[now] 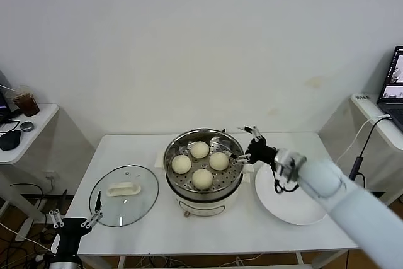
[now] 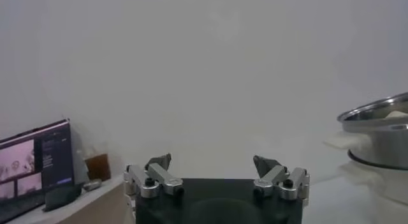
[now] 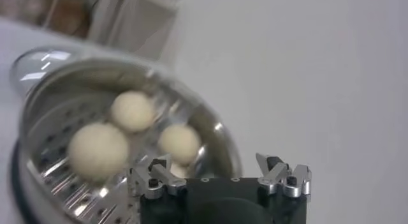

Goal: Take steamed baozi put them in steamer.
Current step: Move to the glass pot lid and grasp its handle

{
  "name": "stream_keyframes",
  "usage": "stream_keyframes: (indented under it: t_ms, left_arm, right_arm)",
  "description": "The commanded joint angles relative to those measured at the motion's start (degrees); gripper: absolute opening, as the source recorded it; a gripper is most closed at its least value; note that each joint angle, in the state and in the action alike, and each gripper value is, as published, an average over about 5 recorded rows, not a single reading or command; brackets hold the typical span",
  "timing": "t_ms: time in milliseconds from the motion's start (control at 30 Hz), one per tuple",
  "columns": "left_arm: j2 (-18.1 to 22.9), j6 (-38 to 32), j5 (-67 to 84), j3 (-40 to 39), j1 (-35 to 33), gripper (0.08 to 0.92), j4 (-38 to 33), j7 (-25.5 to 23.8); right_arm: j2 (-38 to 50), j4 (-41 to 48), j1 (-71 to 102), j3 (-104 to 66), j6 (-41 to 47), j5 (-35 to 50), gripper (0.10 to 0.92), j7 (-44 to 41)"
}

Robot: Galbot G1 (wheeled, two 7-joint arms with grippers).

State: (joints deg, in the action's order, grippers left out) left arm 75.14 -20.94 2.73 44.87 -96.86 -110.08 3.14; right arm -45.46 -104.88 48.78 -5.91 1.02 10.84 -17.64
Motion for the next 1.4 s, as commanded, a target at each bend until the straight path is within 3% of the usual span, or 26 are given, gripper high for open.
stream_keyframes:
  t_ms: [33,233,333,500,767,1033,1400]
  left_arm:
    - [0.0,0.5,-0.6,-0.3,0.0,0.823,0.6,0.6]
    - [-1.3,4.9,-7.4,-0.3,-0.2,0.823,0.2,3.6]
    - [-2.9,8.9,-17.7,-0.2,0.2,0.823,1.1,7.3]
    - [-5.6,7.6,-49.4,1.8,2.7,0.823,9.7,12.1]
    - [-10.5,5.1,-75.0,-0.9,7.4,0.823,19.7,16.0]
    - [-12.7,3.6,-79.0,-7.1,15.4,0.823,23.6,15.9]
    - [-12.6,3.2,-79.2,-12.7,25.2,0.823,29.5,14.9]
  right_arm:
    - [-27.8,-3.0,36.2,-40.1,-28.5,-15.1,0.823,1.6]
    - [-36.8,-5.8,41.5,-47.5,-26.0,-10.5,0.823,2.7]
    - [-38.5,-6.0,43.9,-49.5,-22.1,-7.3,0.823,4.3]
    - [-39.7,-7.6,46.6,-51.3,-13.6,-3.8,0.823,5.4]
    - [-40.9,-6.9,48.7,-50.4,-10.6,-3.7,0.823,5.4]
    - [-41.5,-6.2,50.3,-48.1,-11.0,-5.5,0.823,4.9]
    - [-41.6,-5.7,50.9,-46.5,-11.3,-7.5,0.823,4.7]
